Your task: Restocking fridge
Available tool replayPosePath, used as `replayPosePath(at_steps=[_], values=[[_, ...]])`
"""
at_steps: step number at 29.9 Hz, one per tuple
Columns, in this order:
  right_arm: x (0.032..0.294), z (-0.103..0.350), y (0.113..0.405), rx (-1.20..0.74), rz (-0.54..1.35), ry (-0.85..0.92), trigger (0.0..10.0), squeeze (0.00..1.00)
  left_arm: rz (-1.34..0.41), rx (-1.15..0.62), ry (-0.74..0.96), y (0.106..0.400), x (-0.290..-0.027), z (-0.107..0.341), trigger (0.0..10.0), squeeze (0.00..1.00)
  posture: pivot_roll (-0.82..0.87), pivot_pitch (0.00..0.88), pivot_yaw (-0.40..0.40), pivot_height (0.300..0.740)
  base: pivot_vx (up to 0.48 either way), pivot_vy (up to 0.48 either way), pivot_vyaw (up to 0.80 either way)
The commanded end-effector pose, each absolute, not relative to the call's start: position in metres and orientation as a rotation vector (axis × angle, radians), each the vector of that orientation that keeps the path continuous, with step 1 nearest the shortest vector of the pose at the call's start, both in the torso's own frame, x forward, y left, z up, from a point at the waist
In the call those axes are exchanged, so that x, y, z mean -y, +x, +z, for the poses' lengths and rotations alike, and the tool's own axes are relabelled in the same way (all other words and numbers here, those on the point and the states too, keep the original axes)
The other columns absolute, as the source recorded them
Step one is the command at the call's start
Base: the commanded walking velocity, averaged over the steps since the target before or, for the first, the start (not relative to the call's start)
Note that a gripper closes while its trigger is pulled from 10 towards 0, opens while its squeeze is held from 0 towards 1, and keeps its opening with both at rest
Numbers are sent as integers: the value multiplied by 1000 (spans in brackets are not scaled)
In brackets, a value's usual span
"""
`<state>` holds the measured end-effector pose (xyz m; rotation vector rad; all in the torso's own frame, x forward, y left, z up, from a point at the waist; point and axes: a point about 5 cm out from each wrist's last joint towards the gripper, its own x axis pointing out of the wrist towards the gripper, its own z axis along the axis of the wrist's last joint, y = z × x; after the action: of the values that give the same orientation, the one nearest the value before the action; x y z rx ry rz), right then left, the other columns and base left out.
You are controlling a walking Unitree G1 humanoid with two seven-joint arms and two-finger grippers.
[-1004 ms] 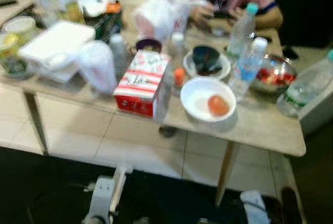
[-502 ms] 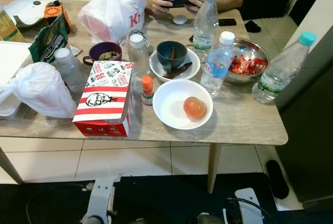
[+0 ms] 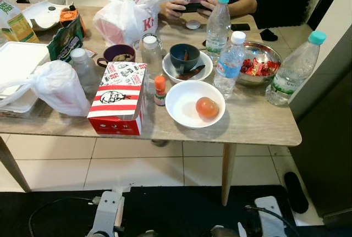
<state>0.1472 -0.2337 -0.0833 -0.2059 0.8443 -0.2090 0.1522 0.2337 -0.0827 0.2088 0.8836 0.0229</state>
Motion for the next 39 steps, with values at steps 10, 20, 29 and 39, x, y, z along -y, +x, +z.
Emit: replayPosePath(at_steps=[10, 20, 29, 39], values=[[342, -59, 96, -890, -884, -129, 10000, 0, 19, -928, 222, 137, -237, -88, 10000, 0, -61, 146, -33, 723, 0, 0, 0], [465, 116, 157, -88, -1278, -292, 10000, 0, 8, -928, 231, 138, -238, -87, 10000, 0, -76, 155, -21, 723, 0, 0, 0], [420, 272, 236, 491, -715, -478, 10000, 0, -8, -931, 250, 137, -241, -86, 10000, 0, -82, 168, -4, 723, 0, 0, 0], [265, 296, 272, 406, 330, -674, 10000, 0, -25, -928, 264, 141, -242, -85, 10000, 0, -97, 173, 5, 723, 0, 0, 0]])
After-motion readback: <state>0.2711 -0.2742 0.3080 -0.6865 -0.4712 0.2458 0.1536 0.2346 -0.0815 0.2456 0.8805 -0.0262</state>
